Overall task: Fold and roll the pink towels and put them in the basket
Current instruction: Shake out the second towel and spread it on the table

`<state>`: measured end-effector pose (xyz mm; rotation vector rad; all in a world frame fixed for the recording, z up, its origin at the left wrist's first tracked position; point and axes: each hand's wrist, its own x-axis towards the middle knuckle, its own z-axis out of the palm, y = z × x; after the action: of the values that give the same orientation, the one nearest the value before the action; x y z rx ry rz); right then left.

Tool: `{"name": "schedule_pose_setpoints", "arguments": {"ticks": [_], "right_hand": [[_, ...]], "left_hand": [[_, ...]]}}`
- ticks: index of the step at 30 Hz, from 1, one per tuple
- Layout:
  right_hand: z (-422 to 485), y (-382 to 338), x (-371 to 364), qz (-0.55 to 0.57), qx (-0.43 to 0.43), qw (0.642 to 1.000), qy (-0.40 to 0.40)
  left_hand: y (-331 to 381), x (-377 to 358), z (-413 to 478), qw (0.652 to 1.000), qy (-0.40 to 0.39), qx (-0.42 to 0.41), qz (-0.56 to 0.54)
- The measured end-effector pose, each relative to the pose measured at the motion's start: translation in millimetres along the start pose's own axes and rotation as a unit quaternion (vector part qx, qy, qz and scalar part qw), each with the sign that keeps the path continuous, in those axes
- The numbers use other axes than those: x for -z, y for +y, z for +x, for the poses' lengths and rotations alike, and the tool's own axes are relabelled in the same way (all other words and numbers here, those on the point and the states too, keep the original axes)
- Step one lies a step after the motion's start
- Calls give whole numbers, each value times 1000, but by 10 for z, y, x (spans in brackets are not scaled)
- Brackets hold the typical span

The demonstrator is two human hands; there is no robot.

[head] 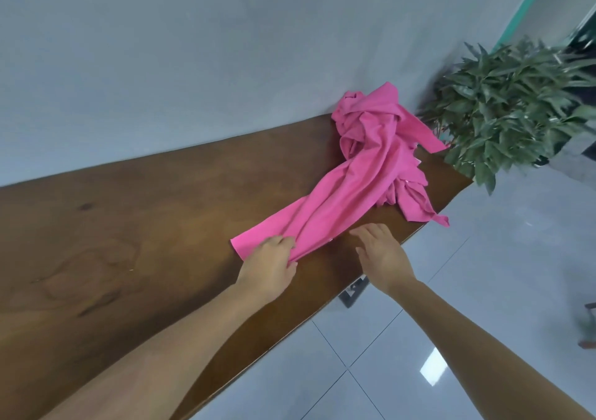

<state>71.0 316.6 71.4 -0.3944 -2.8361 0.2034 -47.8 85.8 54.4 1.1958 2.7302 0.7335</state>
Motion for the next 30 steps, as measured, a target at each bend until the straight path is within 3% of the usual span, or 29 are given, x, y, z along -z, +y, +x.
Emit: {"name": "schedule_pose_setpoints", "arguments": {"ticks": [11,21,30], "right_hand": [[546,993,-88,-6,42,999,-17],[1025,1136,-312,-72,87,993,-43],[1213,944,-446,-56,82,995,-17]], "left_hand": [[379,-344,343,989,23,129,71],[206,-100,-13,984,69,135,-89],[5,340,-460,978,111,142,-105]]}}
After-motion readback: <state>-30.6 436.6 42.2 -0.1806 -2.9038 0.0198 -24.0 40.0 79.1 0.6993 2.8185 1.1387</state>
